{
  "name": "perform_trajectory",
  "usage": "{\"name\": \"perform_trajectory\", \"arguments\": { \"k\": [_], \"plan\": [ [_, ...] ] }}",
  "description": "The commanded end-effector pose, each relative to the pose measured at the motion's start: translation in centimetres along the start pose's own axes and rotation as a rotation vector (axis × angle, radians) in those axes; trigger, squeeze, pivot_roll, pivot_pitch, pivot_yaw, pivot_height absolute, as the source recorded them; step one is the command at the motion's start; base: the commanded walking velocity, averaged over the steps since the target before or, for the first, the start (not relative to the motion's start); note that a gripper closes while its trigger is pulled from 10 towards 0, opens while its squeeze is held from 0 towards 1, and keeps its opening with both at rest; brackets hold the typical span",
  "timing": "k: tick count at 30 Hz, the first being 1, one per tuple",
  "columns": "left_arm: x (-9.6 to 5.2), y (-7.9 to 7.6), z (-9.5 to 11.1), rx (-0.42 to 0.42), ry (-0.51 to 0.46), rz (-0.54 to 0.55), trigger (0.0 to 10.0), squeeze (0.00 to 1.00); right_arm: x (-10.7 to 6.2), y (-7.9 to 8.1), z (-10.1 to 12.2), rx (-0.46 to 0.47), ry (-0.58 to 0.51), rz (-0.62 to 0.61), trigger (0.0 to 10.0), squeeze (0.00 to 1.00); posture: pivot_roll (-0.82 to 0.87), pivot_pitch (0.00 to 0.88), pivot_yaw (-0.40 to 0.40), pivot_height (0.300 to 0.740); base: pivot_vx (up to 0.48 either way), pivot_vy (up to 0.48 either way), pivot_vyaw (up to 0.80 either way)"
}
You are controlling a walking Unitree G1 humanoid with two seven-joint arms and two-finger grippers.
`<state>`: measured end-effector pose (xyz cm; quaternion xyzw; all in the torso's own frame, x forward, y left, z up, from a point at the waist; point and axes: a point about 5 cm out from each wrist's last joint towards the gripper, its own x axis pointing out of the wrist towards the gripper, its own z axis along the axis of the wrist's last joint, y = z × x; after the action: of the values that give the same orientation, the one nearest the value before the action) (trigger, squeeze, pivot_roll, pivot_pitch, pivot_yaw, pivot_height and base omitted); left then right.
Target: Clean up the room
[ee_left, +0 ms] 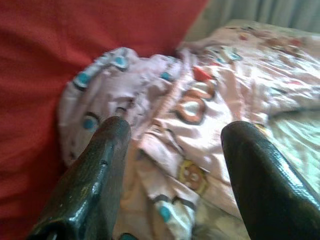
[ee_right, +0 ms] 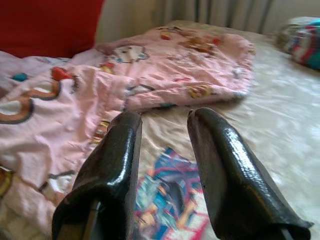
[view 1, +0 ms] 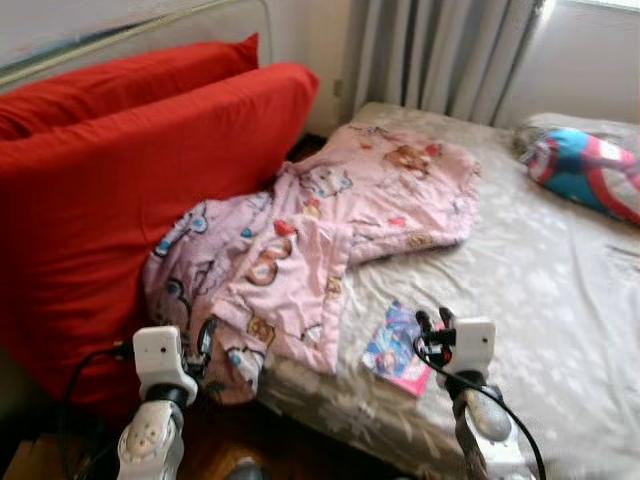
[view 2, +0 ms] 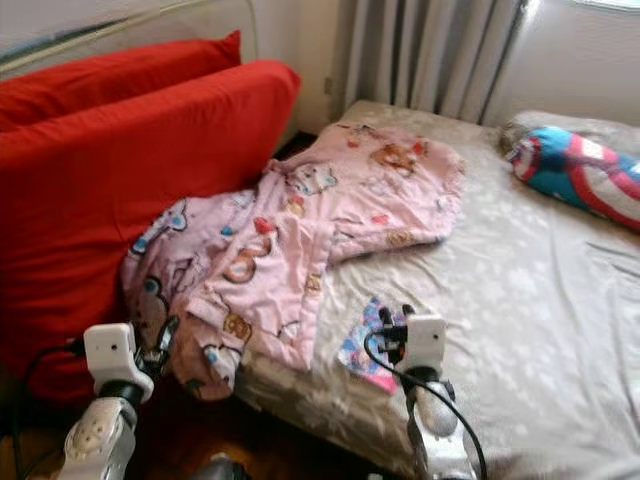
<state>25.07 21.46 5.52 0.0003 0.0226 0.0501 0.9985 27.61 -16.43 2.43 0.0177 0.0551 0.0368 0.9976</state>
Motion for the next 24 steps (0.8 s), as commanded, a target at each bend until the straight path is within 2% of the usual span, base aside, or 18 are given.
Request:
{"name": "perform_trajectory", "arguments": {
  "k": [1, 22, 24],
  "plan": [
    [-0.02, 0.01, 0.23, -0.001, -0.005, -0.001, 10.0, 0.00, -0.04, -0.30, 0.17, -0.002, -0.005, -0.010, 10.0, 0.00, -0.09, 0.064, -0.031, 0.661, 0.000, 0.000, 0.00],
    [-0.02, -0.21, 0.17, -0.004, 0.007, -0.007, 10.0, 0.00, 0.12, 0.18, -0.34, -0.001, 0.040, -0.006, 10.0, 0.00, -0.09, 0.059, -0.032, 0.661, 0.000, 0.000, 0.00],
    [0.02, -0.31, 0.14, -0.005, 0.008, -0.009, 10.0, 0.00, 0.15, 0.18, -0.37, -0.001, 0.044, -0.003, 10.0, 0.00, -0.09, 0.059, -0.032, 0.648, 0.000, 0.000, 0.00]
  ]
}}
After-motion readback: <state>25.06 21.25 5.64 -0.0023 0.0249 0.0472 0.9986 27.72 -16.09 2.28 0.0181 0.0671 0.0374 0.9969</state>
